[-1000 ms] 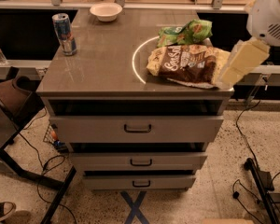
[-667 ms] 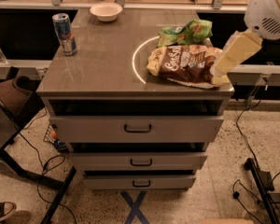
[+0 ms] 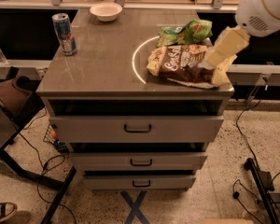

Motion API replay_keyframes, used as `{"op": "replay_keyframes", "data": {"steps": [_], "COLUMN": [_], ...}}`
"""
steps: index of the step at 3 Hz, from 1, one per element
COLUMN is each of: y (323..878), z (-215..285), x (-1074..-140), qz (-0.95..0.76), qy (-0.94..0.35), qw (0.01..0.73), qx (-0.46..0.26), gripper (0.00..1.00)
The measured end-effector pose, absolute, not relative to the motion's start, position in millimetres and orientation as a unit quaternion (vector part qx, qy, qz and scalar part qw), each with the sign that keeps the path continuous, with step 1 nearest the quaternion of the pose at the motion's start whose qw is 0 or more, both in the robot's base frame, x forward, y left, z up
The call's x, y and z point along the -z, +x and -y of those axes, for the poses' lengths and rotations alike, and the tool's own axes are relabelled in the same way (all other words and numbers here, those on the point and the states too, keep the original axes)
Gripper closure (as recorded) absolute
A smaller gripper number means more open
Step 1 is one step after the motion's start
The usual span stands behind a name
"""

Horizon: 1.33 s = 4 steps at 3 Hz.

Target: Move green rice chip bag near redbull can

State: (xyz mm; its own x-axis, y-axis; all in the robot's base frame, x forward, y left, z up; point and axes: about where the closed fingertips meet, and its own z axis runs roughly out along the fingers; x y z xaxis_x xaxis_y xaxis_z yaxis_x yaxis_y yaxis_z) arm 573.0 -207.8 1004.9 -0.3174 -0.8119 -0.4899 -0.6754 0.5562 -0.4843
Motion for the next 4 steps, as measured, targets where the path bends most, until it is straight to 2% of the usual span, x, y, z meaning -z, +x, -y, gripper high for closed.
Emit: {"op": "replay_keyframes", "data": {"steps": [2,4], "y": [700.2,807.4], "z": [221.0,211.5], "x": [-1008.2,-999.6], "qz": [-0.818,-0.802], "qy": [-0.364,-0.332], "qw": [0.432,0.489], "qx": [0.109,0.088], "gripper": [0.00,0.00]}}
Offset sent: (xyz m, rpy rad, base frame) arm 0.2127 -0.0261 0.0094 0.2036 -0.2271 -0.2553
